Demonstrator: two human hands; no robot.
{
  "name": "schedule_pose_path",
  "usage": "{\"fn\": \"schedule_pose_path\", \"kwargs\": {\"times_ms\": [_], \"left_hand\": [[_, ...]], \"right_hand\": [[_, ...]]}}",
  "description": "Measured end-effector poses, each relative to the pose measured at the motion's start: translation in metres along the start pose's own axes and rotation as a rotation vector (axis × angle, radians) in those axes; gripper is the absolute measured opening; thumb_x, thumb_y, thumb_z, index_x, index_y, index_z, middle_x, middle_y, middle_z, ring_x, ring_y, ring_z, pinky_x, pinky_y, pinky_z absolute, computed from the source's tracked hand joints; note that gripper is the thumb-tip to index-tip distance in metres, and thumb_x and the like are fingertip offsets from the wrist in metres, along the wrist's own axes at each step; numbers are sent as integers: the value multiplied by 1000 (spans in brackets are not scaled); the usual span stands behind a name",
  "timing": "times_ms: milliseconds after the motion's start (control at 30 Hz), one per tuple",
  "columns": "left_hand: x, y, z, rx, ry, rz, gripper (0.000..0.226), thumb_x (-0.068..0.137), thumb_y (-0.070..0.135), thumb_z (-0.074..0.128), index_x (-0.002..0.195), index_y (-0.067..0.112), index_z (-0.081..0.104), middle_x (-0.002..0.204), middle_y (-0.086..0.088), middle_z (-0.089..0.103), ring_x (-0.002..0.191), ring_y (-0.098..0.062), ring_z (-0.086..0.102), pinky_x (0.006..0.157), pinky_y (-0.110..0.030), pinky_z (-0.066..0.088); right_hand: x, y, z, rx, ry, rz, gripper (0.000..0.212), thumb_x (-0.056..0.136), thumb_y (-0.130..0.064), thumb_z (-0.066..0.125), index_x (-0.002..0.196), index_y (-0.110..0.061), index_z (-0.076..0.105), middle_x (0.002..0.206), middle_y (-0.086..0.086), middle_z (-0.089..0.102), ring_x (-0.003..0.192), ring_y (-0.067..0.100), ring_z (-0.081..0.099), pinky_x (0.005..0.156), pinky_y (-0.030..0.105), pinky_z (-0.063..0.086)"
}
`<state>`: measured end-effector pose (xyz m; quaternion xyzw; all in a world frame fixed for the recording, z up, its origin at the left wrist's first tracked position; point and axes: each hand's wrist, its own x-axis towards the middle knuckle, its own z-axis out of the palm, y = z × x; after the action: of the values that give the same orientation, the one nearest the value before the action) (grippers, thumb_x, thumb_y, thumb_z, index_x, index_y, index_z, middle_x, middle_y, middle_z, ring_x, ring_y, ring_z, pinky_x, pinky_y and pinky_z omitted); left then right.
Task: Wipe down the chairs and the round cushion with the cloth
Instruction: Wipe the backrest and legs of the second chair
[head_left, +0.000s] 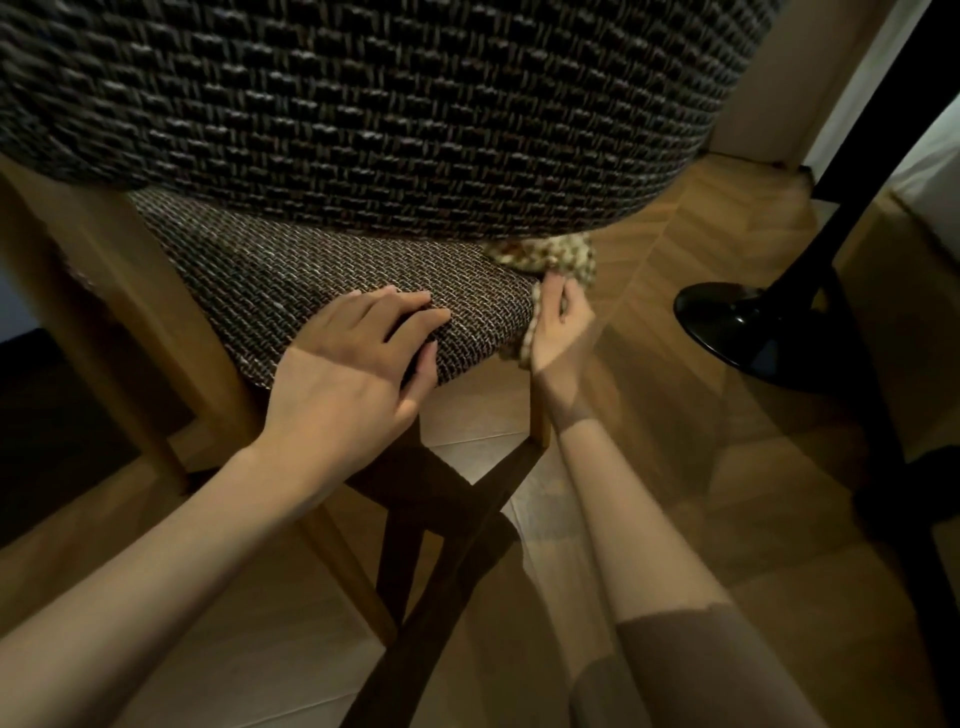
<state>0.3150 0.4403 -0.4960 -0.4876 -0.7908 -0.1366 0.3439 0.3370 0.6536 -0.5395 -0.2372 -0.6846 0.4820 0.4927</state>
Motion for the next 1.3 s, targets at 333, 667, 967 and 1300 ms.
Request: {"fn": "schedule_pose_path", "kwargs": {"times_ms": [333,667,967,1300], "left_hand": [[-59,-26,-27,35,220,-118,24,94,27,56,105,7,65,108,-14,63,103,-29,52,82,-40,37],[-88,-69,-32,94,281,-171,17,94,19,58,110,14,57,132,-4,46,116,-28,36,87,-45,26],[-112,-92,-41,-250,352,-515,22,89,9,53,110,6,48,104,-19,51,94,-25,45,83,-25,35],[-152,-115,-104,-320,-109,-1117,30,91,8,54,121,14,53,117,-2,58,108,-16,52,81,-19,34]], "right_hand": [[-155,-71,31,-90,-119,-282,34,94,-28,50,67,-9,57,67,-3,53,61,8,48,56,19,34],[-183,-77,44,-139,-198,-449,25,94,-23,53,81,-5,66,69,-3,53,63,4,47,56,15,32],[-185,-120,68,-118,-511,-546,34,96,-27,49,73,-5,60,68,2,56,62,13,53,54,31,44],[-221,-183,113,-187,-966,5,23,96,-22,54,73,-21,51,70,-8,54,67,3,51,61,20,36]]}}
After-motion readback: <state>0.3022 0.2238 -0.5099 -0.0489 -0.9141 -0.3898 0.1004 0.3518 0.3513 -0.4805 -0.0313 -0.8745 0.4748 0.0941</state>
